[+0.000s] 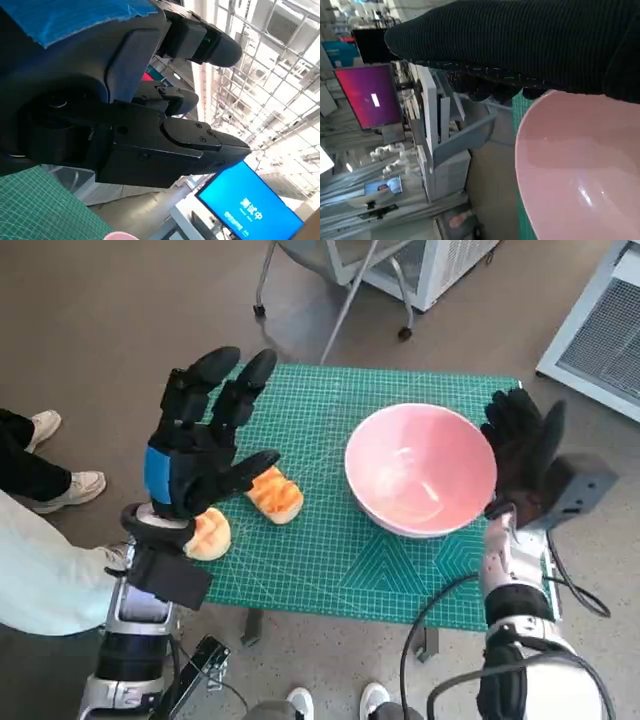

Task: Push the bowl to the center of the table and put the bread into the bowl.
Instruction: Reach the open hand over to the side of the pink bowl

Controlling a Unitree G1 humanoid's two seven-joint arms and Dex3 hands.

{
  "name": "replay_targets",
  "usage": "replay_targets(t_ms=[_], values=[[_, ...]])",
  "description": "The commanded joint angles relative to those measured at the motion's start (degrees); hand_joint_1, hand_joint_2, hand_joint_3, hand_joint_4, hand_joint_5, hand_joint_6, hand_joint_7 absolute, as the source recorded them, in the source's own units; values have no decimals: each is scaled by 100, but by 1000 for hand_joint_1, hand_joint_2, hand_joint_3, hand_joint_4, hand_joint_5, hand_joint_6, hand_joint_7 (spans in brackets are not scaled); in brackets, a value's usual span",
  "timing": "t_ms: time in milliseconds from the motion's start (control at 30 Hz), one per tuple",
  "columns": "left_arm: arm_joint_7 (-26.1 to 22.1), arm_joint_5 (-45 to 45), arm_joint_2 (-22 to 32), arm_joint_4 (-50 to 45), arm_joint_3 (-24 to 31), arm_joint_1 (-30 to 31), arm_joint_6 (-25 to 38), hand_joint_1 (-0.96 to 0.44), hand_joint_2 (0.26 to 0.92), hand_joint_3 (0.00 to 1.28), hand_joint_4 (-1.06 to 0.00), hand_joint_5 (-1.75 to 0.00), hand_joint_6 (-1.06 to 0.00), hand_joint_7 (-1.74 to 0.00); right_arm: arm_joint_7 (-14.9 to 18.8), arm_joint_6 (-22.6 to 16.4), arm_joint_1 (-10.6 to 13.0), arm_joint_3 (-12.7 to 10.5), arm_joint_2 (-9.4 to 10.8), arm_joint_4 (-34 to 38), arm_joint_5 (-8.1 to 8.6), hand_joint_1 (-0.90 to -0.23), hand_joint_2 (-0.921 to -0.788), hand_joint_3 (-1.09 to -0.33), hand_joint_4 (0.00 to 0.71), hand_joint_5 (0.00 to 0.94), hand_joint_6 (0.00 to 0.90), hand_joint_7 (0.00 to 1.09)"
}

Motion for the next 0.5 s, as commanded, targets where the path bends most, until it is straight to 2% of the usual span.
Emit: replay_targets(t_ms=[33, 333, 500], values=[[105, 39, 72, -125, 68, 81, -54, -170, 921, 104, -326, -142, -205, -653, -81, 166, -75, 70, 179, 117, -74, -510, -921, -916, 285, 20, 0, 705], [135, 64, 134, -165, 88, 130, -24, -175, 921, 109, -330, -133, -211, -649, -81, 298, -206, 114, 291, 160, -104, -520, -921, -924, 272, 11, -1, 731], [125, 71, 206, -134, 117, 115, -28, -171, 921, 109, -333, -127, -212, -645, -58, 382, -250, 103, 255, 169, -118, -518, -921, -926, 266, 8, -1, 729]])
